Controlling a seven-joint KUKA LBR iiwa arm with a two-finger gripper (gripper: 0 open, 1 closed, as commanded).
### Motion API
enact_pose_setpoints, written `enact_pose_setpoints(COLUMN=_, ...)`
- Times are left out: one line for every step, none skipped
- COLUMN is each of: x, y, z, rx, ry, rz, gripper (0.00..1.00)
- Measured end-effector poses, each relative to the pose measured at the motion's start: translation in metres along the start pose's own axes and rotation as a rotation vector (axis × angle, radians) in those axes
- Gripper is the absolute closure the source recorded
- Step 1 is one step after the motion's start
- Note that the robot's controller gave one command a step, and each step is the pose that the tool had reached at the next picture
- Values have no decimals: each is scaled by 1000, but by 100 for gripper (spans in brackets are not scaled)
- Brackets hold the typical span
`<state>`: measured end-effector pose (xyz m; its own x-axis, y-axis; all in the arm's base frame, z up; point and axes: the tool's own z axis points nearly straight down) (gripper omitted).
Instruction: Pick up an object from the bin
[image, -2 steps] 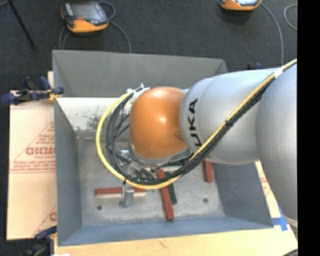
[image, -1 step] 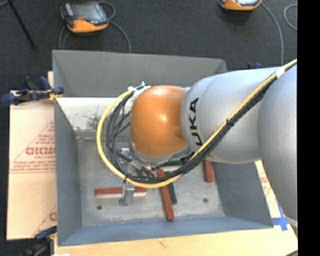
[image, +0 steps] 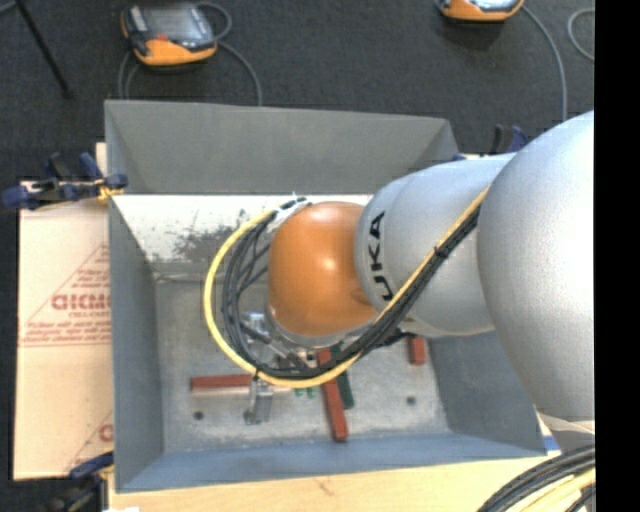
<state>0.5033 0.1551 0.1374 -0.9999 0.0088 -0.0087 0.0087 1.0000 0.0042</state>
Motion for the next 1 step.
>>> enact_pose_setpoints(x=-56, y=3, z=68, rx=3, ry=6, rz=266, gripper=100)
